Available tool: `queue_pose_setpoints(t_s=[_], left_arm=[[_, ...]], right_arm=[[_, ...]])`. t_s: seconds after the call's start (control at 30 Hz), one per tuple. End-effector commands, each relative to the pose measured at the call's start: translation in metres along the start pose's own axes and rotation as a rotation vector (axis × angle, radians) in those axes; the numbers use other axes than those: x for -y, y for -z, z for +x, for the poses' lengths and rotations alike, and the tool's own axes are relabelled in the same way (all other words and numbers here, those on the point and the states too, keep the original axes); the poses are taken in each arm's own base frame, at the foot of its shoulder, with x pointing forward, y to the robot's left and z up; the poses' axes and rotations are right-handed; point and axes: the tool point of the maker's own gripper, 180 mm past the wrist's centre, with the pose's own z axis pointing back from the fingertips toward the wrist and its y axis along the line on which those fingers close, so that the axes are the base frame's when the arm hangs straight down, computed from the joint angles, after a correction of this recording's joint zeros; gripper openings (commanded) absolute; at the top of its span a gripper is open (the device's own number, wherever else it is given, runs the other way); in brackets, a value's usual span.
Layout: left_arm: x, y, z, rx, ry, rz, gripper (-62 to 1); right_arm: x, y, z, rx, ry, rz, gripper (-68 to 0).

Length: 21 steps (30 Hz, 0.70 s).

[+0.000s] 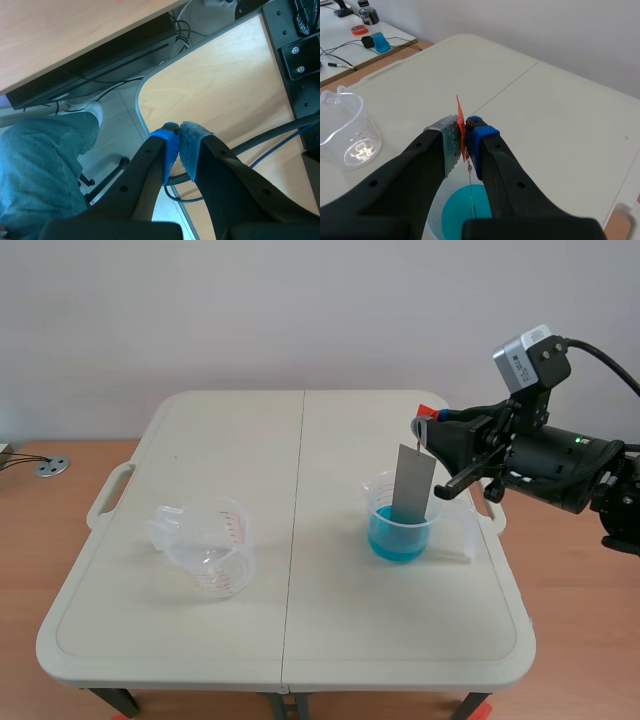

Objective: Hold the metal plate by the orange handle, dip it into the blue solution, take it out and point at it, then put the plate back in the beaker on the left.
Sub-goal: 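Lower the plate into the blue solution, then hold the plate still in the solution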

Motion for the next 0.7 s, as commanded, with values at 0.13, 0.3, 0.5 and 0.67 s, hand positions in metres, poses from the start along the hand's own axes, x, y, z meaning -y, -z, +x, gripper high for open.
queue_pose_setpoints(t_s=[0.13, 0.3, 0.5, 0.67], left_arm=[[0.001, -0.0007, 0.0062, 0.023, 0.002, -0.004, -56.4], [0.001, -0.0007, 0.0062, 0.023, 0.002, -0.004, -56.4], [0.001, -0.0007, 0.0062, 0.023, 0.002, -0.004, -56.4], [0.001, -0.0007, 0.0062, 0.023, 0.002, -0.004, -56.4]], right_arm=[[0.0041, -0.0013, 0.0001, -0.009, -0.019, 0.002, -66.1], [0.0041, -0.0012, 0.0015, -0.001, -0.02, 0.002, -66.1], [0.0041, -0.0012, 0.0015, -0.001, -0.02, 0.002, -66.1], [0.0041, -0.0012, 0.0015, -0.001, -0.02, 0.002, -66.1]])
